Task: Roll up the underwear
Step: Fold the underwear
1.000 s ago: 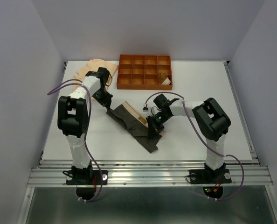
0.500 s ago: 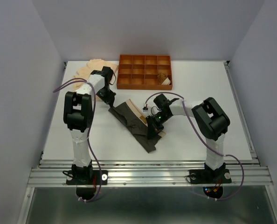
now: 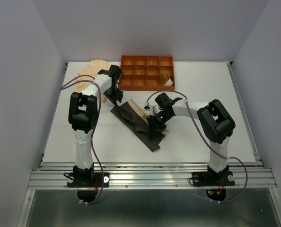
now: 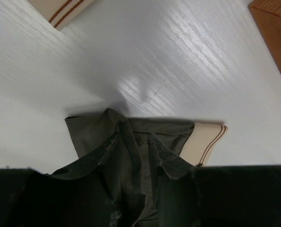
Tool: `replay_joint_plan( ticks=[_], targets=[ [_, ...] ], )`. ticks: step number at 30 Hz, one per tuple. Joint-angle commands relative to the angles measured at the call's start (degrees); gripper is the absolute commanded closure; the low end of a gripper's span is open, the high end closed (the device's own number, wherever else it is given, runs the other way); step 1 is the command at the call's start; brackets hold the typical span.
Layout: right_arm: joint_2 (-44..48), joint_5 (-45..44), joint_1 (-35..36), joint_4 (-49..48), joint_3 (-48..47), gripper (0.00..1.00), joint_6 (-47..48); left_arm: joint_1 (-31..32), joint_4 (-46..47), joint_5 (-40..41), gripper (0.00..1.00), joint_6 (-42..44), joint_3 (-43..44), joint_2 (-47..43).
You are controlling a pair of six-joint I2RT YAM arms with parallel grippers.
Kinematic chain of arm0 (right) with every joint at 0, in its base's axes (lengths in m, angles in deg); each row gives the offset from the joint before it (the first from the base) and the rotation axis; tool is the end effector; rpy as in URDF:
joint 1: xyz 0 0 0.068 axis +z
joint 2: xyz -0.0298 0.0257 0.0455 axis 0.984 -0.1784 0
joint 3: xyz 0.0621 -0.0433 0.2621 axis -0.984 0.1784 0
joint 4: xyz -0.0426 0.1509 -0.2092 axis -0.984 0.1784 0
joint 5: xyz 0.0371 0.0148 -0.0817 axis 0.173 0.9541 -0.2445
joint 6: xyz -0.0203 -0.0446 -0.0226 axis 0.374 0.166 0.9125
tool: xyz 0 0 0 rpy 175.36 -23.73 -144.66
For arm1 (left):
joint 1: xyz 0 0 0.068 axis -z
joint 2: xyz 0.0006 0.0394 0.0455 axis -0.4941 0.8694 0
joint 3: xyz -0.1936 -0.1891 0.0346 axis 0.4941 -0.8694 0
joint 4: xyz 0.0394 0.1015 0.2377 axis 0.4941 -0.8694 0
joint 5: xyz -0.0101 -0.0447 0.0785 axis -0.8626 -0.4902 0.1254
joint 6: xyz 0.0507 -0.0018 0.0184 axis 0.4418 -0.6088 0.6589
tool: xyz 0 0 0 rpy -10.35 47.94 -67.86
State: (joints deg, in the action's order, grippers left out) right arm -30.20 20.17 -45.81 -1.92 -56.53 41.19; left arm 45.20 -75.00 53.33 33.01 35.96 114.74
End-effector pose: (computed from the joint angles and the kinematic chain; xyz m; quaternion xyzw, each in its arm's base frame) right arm 0.2929 0.2245 0.1326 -0.2991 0.8845 0.3580 0.0062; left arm 0.4306 -0.1168 0.1967 -0.3519 0.9204 -0.0629 0.1585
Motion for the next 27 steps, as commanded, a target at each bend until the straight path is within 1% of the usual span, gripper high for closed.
replay_joint_plan(
  ticks=[1,2,3,4,5,6,7,8,10,14,16,19,21,22,25,27],
  targets=[
    [1.4,-9.6,-0.2,-1.3,-0.7,0.62,3.0,1.1,-0.6,0.9,0.59,1.7,3.2,-0.1],
    [2.4,-10.6,-0.2,-1.1,-0.6,0.59,3.1,1.3,-0.5,0.9,0.59,1.7,3.4,-0.4],
    [3.2,-11.6,-0.2,-1.3,-0.6,0.51,3.4,1.5,-0.1,0.9,0.59,1.8,3.4,-0.6],
    [4.0,-12.8,-0.2,-1.3,-0.7,0.47,3.5,1.5,-0.2,0.9,0.59,2.2,3.4,-0.7],
    [5.9,-14.2,0.4,-1.3,-0.8,0.41,3.9,1.5,-0.2,0.9,0.58,2.3,3.6,-0.9],
    [7.0,-14.7,0.5,-1.7,-0.9,0.34,4.0,1.6,-0.1,0.9,0.58,2.5,3.7,-1.1],
    [8.0,-15.1,0.5,-1.9,-0.9,0.29,4.0,1.7,-0.2,0.9,0.58,2.8,4.0,-1.5],
    [8.9,-15.1,0.5,-2.2,-0.8,0.01,4.2,1.7,-0.1,1.1,0.58,3.4,4.1,-1.9],
    [11.6,-15.9,0.5,-2.6,-1.0,0.0,4.2,2.1,0.3,1.7,0.58,3.8,4.0,-3.7],
    [14.9,-16.4,1.0,-3.2,-0.6,0.0,3.7,2.7,1.2,3.7,0.53,5.8,3.8,-7.7],
    [17.3,-16.7,1.0,-4.0,-0.1,0.0,2.3,3.4,2.1,4.1,0.53,7.1,2.7,-10.4],
    [20.7,-19.5,1.0,-7.2,2.2,0.0,-1.7,4.4,4.9,2.5,0.53,8.6,-3.3,-13.7],
    [21.6,-20.2,1.0,-9.6,3.7,0.0,-3.8,5.3,7.2,1.8,0.53,9.0,-6.3,-15.9],
    [21.9,-20.2,1.0,-10.0,3.9,0.0,-4.5,5.6,8.1,1.4,0.53,9.0,-9.2,-16.4],
    [21.7,-20.0,1.0,-11.4,4.5,0.0,-6.1,6.6,11.0,0.2,0.53,8.7,-14.2,-17.4],
    [21.1,-20.1,1.0,-11.9,4.8,0.0,-6.2,6.8,12.9,-0.8,0.53,8.9,-16.1,-17.6]
  ],
)
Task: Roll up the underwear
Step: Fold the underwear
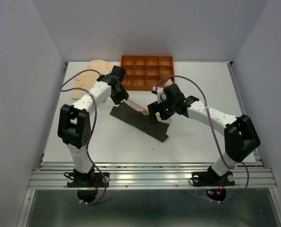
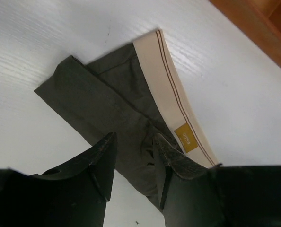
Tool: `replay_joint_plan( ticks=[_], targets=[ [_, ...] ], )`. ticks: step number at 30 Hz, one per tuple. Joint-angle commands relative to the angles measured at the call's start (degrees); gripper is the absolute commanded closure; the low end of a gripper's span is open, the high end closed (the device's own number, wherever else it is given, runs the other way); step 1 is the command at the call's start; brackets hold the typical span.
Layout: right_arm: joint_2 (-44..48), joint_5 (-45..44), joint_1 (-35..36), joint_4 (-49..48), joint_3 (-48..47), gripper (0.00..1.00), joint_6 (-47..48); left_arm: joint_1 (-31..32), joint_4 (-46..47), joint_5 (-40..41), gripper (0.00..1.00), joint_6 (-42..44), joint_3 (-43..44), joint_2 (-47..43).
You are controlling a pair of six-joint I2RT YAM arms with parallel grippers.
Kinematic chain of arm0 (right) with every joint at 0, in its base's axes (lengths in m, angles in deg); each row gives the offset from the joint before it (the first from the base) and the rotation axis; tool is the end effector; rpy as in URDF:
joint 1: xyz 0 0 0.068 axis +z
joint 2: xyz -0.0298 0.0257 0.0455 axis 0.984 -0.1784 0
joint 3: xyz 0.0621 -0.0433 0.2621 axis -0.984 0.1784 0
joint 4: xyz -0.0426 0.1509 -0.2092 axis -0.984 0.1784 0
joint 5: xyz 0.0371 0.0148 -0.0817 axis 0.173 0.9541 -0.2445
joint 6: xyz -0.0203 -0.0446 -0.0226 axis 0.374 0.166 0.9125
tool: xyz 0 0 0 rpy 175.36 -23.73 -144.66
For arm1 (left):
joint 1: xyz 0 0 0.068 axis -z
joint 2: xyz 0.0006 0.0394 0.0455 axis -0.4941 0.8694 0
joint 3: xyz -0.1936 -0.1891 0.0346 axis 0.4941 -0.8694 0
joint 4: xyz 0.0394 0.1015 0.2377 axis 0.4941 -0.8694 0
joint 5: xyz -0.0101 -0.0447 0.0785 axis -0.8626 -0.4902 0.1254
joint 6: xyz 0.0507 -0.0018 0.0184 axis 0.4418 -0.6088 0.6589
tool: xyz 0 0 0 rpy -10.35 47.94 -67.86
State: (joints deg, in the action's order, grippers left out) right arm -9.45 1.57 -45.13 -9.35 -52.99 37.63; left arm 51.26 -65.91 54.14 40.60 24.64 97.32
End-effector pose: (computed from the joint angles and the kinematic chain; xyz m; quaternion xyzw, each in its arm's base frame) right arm 0.2768 0.2067 0.2390 -0.2942 0.8813 0.2753 0.2469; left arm 0.3742 -0.1446 0.2683 -0.2402 0.9240 -0.1307 0.2674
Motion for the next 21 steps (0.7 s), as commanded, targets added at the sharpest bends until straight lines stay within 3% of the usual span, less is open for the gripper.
replay_joint_plan(
  ticks=[1,14,21],
  targets=[
    [0.0,-1.7,0.3,-4.8,1.8,0.0,-2.6,0.8,4.4,-1.7,0.53,1.1,-5.4,-0.2],
    [-5.6,-0.6,0.8,-8.3,7.5,0.0,-4.8,1.2,8.4,-1.6,0.54,1.9,-11.1,4.2],
    [-4.3,-1.9,5.7,-9.1,12.9,0.0,-7.9,1.0,9.7,-0.6,0.54,2.0,-14.9,5.1]
  ],
)
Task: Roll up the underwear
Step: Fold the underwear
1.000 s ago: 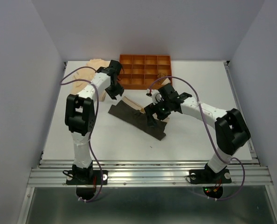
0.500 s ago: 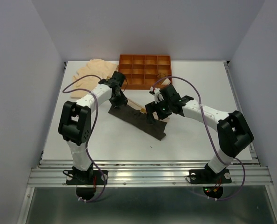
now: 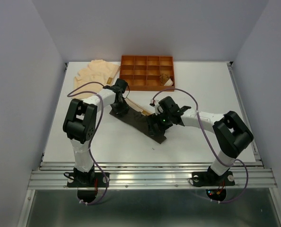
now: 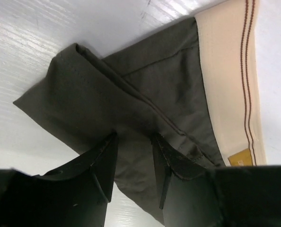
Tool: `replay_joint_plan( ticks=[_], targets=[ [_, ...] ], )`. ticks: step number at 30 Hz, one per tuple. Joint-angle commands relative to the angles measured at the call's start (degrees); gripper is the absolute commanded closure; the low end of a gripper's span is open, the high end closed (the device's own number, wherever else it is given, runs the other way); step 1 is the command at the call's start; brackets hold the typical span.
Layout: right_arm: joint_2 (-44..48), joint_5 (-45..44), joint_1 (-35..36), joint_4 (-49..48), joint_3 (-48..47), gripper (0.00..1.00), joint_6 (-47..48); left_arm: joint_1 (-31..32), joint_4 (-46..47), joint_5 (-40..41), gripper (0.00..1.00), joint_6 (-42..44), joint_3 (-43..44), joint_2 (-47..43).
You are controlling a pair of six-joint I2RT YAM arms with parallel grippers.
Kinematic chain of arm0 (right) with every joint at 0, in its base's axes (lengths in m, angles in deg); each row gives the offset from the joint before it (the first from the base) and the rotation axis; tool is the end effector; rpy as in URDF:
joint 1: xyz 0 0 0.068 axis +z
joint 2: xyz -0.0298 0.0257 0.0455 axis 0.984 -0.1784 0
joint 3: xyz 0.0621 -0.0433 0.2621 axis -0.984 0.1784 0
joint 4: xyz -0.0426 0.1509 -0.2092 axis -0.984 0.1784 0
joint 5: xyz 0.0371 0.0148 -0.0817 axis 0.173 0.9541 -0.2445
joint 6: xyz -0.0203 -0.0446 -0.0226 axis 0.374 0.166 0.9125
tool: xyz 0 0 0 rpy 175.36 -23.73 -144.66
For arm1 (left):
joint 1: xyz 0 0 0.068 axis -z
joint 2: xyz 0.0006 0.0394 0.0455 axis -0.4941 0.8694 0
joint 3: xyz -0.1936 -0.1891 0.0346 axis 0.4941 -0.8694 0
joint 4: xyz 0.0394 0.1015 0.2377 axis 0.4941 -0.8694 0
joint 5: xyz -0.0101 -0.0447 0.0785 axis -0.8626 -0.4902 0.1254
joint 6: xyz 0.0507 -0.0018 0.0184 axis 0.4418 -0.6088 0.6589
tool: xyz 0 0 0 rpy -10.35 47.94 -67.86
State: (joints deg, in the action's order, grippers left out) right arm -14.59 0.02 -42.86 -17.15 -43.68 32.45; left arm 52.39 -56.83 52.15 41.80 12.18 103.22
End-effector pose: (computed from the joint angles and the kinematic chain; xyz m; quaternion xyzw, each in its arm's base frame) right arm 0.2627 0.2121 0.1696 -0.2627 0.9108 0.2605 0.1831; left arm 0.3659 -0.1510 0.1723 -0.2185 0.9512 -0.0985 0.1946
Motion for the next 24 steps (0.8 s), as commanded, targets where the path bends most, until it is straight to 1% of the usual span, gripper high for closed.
replay_joint_plan(
  ticks=[1,7,10,12,17,20,21,24],
  targets=[
    [1.1,-0.5,4.3,-1.3,4.1,0.0,-3.2,-0.1,0.8,1.6,0.54,0.9,-2.7,-0.7],
    [3.7,-1.9,11.2,-2.5,6.8,0.0,-7.7,-0.7,1.0,1.9,0.54,1.4,-4.0,-0.2],
    [4.8,-3.4,11.7,-3.0,6.7,0.0,-9.1,-0.8,0.6,1.9,0.54,1.8,-4.3,-2.4],
    [5.9,-6.2,11.7,-2.7,5.4,0.0,-9.2,-0.8,0.1,2.3,0.54,2.0,-4.7,-4.3],
    [10.2,-9.7,11.7,-2.2,2.3,0.0,-9.0,-0.7,-2.2,5.8,0.53,2.4,-3.5,-10.7],
    [11.5,-13.7,11.7,-2.1,1.6,0.0,-9.7,-0.8,-2.6,6.5,0.53,2.8,-2.9,-12.0],
    [12.2,-16.7,11.7,-1.5,1.6,0.0,-9.7,-0.8,-2.5,6.3,0.53,2.9,-2.8,-12.0],
    [13.8,-20.9,11.7,0.5,2.0,0.0,-7.9,-0.6,-2.1,5.9,0.53,3.5,-3.5,-12.1]
  ],
)
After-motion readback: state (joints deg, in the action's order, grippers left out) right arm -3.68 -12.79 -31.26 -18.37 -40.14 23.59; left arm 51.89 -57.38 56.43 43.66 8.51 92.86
